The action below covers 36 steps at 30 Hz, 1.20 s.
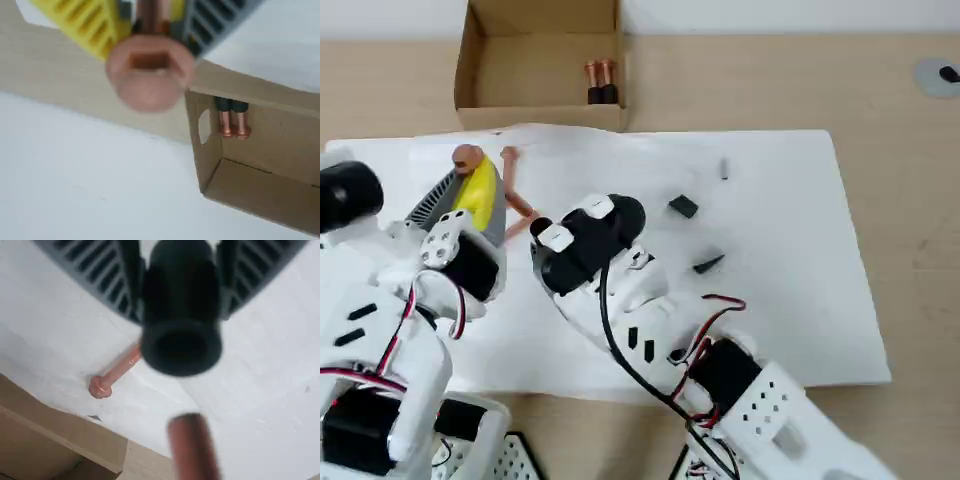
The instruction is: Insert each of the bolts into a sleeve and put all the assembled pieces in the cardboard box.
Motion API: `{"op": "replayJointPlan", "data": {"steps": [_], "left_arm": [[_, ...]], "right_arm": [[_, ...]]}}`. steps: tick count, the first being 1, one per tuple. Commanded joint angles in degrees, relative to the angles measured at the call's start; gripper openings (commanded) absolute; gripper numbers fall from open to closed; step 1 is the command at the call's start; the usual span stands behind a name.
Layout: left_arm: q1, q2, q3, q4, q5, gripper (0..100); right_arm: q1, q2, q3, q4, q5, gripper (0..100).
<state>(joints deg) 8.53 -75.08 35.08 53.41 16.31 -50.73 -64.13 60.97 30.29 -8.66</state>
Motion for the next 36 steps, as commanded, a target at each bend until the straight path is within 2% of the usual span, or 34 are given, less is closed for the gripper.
{"op": "replayJointPlan", "data": {"steps": [1,4,12,22,36], "left_arm": [[0.9,-0.6,0.1,-1.5,0.4,1],[1.0,-0.5,0.1,-1.5,0.4,1],[7.3,-0.5,0.2,-1.4,-0.1,1],[6.9,-0.9,0.1,-1.2,-6.3,1],[6.9,-0.6,0.2,-1.1,-6.6,1]], "right_arm": [[0.5,-1.8,-0.6,-1.3,0.6,0.9],[0.4,-1.8,-0.7,-1.3,0.6,0.9],[0.4,-1.8,-0.8,-1.3,0.6,0.9],[0.3,-1.9,-0.8,-1.3,0.6,0.9],[0.3,-1.9,-0.9,-1.3,0.6,0.9]]}}
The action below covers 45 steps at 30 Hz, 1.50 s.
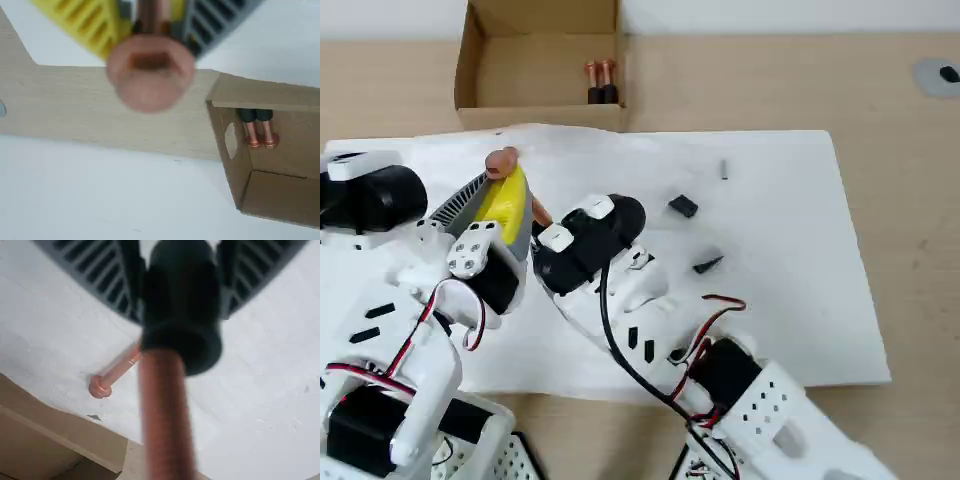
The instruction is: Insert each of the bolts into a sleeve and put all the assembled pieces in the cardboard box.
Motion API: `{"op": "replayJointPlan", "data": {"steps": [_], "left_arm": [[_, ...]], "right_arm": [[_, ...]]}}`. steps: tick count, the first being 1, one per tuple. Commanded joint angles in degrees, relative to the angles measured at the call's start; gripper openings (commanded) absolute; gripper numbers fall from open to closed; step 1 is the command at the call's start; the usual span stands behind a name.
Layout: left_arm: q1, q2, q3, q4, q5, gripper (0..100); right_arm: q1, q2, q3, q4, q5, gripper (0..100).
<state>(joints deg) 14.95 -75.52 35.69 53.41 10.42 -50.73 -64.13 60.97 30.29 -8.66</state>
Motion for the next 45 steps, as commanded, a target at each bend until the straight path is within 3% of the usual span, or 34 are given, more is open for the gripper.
{"op": "replayJointPlan", "data": {"steps": [1,8,26,37,45], "left_arm": [[0.5,-0.1,-0.4,-1.1,-0.7,1],[0.5,-0.1,-0.4,2.6,-3.4,1],[0.9,-0.3,2.3,2.5,-3.6,1],[0.4,-0.6,1.2,4.1,-1.0,15],[0.5,-0.1,-3.7,12.2,-1.0,18]], "right_arm": [[0.3,-1.9,-0.9,-1.3,0.6,0.9],[0.5,-1.9,-0.9,-1.3,0.6,0.9],[0.6,-1.9,-0.9,-1.1,0.5,0.9],[0.6,-1.8,-0.7,-1.1,0.6,0.9],[0.6,-1.5,-0.6,-1.1,0.6,0.9]]}}
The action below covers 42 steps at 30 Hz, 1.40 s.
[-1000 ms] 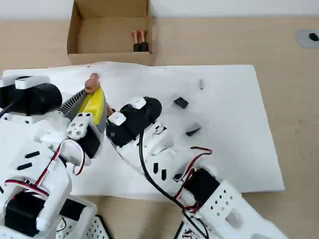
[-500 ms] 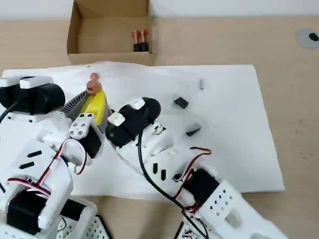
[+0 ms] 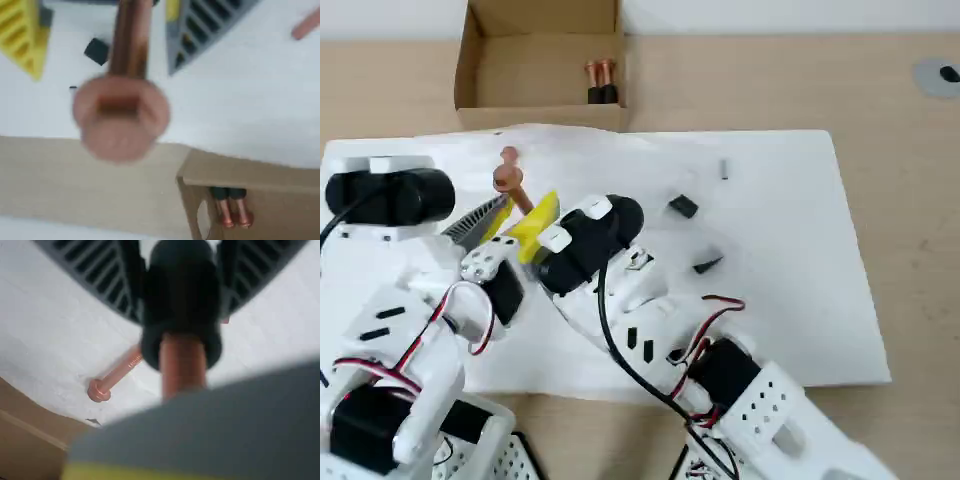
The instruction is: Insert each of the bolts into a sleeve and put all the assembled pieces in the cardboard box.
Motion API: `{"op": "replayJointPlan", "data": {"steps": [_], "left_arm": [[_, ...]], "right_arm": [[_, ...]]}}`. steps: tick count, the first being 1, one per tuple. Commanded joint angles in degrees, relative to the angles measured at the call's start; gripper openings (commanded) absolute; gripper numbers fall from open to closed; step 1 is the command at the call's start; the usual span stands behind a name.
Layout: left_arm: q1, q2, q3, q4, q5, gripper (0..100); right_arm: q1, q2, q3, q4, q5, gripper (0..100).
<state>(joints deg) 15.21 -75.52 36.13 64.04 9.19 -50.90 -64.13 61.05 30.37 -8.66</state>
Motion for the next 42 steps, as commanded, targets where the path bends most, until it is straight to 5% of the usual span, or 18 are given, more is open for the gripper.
{"op": "replayJointPlan", "data": {"steps": [1,20,30,36,42], "left_arm": [[0.3,-0.1,-4.7,2.1,0.3,18],[0.7,-0.1,-1.6,-5.2,-5.2,1],[0.7,-0.2,-1.9,-4.7,-5.1,1],[0.6,-0.1,-1.8,-1.4,-0.1,16],[0.4,0.0,-1.6,-1.6,0.6,16]], "right_arm": [[0.7,-1.5,-0.7,-1.1,0.6,0.9],[0.7,-1.5,-0.8,-1.2,0.6,0.9],[0.7,-1.5,-0.8,-1.1,0.6,0.9],[0.7,-1.7,-0.9,-1.1,0.6,0.9],[0.7,-1.7,-0.9,-1.1,0.6,0.9]]}}
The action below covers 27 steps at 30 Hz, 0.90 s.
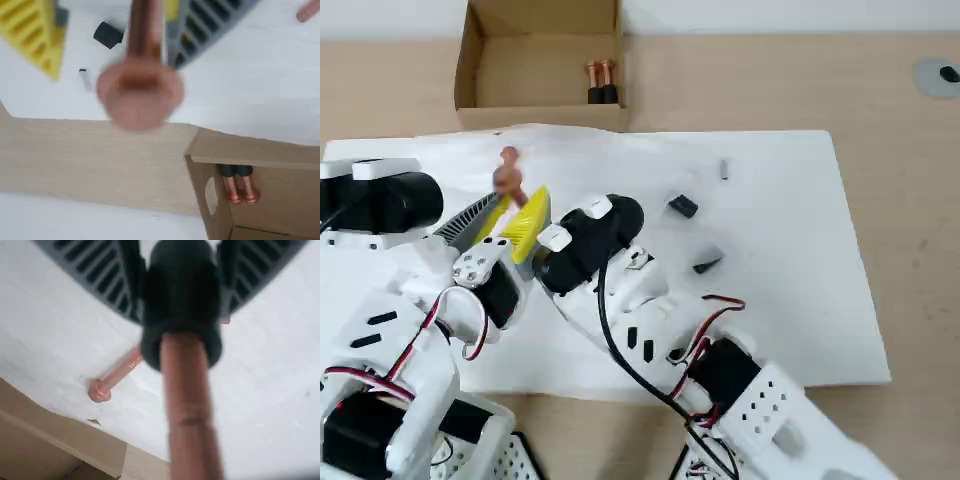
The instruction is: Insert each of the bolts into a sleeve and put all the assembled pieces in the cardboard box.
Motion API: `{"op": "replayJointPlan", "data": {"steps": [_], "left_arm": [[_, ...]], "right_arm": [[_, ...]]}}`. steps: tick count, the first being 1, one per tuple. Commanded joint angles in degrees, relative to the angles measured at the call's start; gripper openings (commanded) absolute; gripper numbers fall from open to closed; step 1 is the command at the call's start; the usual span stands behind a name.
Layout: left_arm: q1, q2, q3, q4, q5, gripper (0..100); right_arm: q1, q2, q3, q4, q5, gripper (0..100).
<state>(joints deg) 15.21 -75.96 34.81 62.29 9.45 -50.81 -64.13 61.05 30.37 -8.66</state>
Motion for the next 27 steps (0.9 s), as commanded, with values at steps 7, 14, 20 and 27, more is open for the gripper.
{"op": "replayJointPlan", "data": {"steps": [7,14,20,27], "left_arm": [[0.3,0.5,1.7,-3.2,-0.4,15],[0.6,0.4,10.0,-14.7,-7.5,1],[0.6,0.2,9.8,-14.5,-7.6,0],[0.7,0.0,4.0,-7.1,-3.0,15]], "right_arm": [[0.7,-1.7,-1.0,-1.1,0.6,0.9],[0.7,-1.8,-1.0,-1.1,0.6,0.9],[0.7,-1.8,-1.0,-1.1,0.6,0.9],[0.7,-1.8,-1.0,-1.1,0.6,0.9]]}}
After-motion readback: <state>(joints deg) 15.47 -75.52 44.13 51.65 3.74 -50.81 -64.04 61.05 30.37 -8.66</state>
